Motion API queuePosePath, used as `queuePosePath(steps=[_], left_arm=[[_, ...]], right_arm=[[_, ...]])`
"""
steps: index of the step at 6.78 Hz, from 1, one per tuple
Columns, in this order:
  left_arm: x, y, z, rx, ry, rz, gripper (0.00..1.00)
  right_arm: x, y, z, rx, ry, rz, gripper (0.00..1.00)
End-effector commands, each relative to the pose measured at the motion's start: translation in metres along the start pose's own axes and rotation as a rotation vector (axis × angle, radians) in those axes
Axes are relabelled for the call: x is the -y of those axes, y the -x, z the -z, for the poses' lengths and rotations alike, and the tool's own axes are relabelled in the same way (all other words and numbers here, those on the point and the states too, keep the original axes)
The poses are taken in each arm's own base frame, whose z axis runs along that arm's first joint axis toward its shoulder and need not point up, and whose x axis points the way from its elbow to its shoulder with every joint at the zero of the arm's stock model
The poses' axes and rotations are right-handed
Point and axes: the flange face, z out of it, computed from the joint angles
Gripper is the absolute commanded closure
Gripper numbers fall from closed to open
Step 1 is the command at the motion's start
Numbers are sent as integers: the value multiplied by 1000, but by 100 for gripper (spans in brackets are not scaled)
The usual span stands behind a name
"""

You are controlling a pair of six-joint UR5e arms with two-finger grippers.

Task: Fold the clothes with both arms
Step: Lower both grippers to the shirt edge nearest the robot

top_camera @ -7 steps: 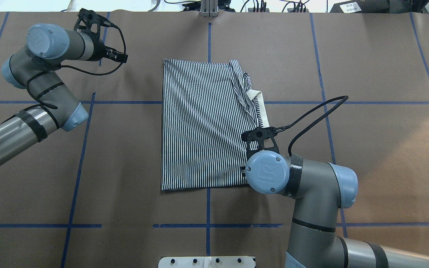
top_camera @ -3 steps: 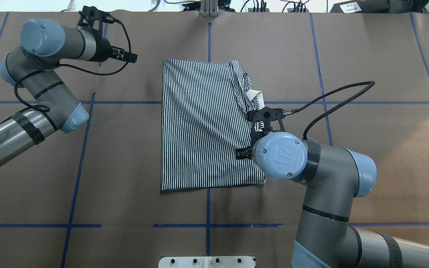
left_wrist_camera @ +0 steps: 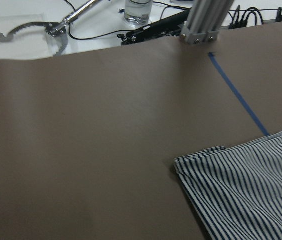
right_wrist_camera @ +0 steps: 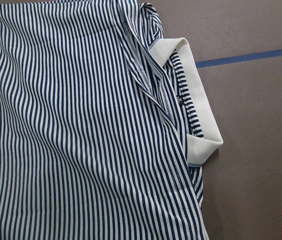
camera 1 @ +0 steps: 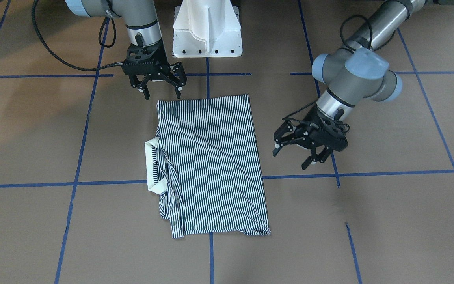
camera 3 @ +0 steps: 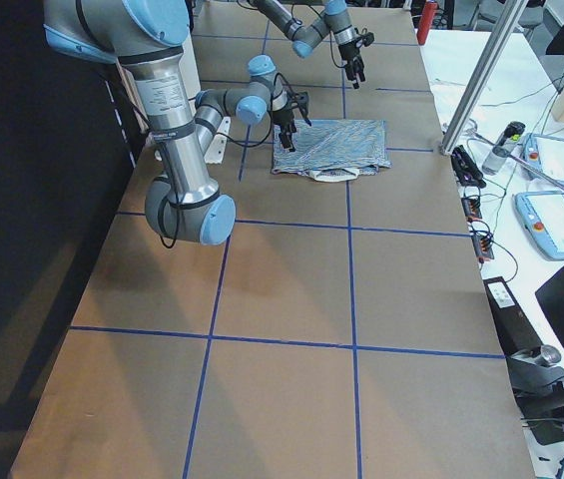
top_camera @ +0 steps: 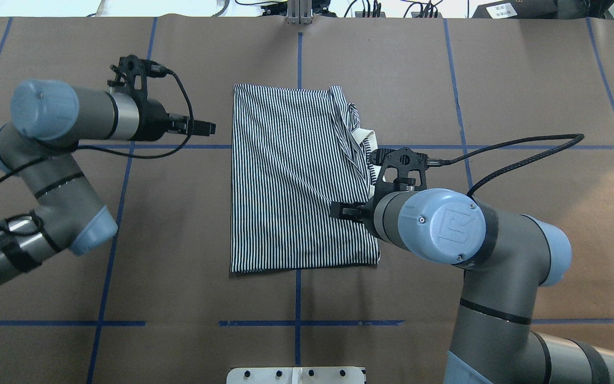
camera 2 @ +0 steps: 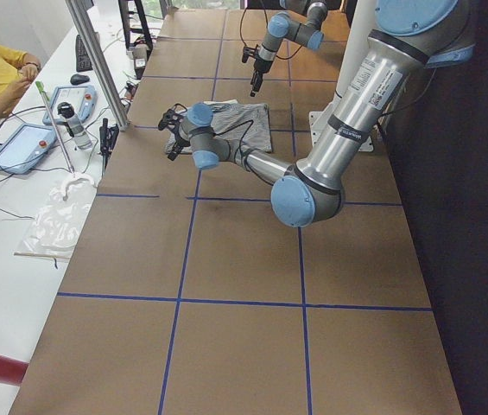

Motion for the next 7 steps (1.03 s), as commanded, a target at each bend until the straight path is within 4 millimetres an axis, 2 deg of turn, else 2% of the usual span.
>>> queuePosePath(steps=[1,2,3,4,7], left_arm=[[-109,-65,13,-57,10,196,0],[-151,-86,-2,-26,3,299,0],[-183,-105,-9,24,6,455,21],[-199,-115,-11,85,24,531,36],[-212,-119,-15,125,42,540,36]], right_arm=[[-3,-25,3,124,-9,-87,0],[-3,-30,-1,118,-11,-97,0],[-3,-32,-2,115,-12,-101,0],[-3,-32,-1,117,-12,-104,0],[-3,-34,-5,106,-16,-105,0]])
